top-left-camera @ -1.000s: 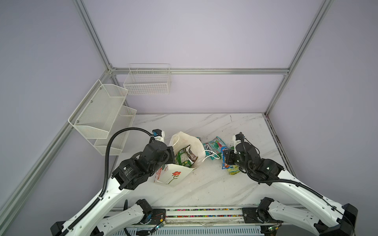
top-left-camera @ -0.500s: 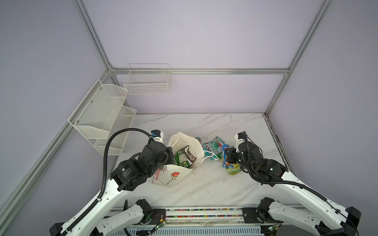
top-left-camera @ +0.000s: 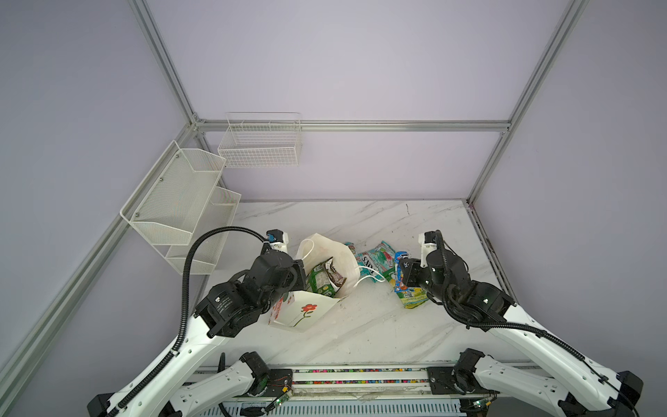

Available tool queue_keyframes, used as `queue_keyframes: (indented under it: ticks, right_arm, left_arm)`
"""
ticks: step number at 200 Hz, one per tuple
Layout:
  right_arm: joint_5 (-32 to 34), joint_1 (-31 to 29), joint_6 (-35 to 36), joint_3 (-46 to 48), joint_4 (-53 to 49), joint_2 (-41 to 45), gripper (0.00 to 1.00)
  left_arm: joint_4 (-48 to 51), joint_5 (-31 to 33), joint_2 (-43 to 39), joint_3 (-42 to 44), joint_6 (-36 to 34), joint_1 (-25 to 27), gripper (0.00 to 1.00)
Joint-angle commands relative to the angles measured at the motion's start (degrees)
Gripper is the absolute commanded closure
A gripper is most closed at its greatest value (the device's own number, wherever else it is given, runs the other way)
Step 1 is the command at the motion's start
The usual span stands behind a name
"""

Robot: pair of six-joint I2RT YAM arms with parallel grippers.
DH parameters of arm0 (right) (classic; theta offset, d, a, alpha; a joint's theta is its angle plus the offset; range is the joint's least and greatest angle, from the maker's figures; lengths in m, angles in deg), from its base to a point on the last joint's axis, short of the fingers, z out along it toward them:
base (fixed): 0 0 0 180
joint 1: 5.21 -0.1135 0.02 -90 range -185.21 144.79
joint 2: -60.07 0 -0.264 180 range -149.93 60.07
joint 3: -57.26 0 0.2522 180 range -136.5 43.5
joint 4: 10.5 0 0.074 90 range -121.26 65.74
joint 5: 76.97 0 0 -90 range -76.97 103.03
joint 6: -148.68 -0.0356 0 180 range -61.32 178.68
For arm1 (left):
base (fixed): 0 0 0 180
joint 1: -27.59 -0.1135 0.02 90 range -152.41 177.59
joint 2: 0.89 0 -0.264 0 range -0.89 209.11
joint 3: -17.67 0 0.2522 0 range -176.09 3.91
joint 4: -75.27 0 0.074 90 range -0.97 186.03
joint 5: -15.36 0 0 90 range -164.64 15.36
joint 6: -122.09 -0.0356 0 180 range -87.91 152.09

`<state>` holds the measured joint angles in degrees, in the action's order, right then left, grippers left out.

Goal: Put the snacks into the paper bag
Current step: 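Carry the M&M's pack toward the paper bag held by the left gripper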

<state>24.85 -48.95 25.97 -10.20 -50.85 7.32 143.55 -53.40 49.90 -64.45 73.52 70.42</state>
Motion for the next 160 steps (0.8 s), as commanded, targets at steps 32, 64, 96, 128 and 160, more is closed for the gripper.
queue_keyframes:
  ticks: [32,64,96,128,160]
  right_arm:
    - [1.46,0.15,0.54,-2.12,-0.40,1.13,0.87]
    - [1.86,0.15,0.80,-2.21,-0.04,1.89,0.87]
    - [1.90,0.15,0.89,-2.47,-0.04,2.00,0.87]
    - [2.03,0.16,1.18,-2.62,0.05,1.95,0.87]
    - [2.07,0.15,1.47,-2.90,0.47,1.95,0.87]
  left_arm:
    - [-5.56,1.88,-1.92,1.12,0.93,0.15,1.00]
    - [-5.56,1.88,-1.79,0.97,0.93,0.15,1.00]
    - [-5.52,1.79,-1.47,0.76,0.93,0.15,1.00]
    - [-5.56,1.82,-1.41,0.77,0.85,0.15,1.00]
    - [-5.57,1.88,-1.57,0.67,0.72,0.16,1.00]
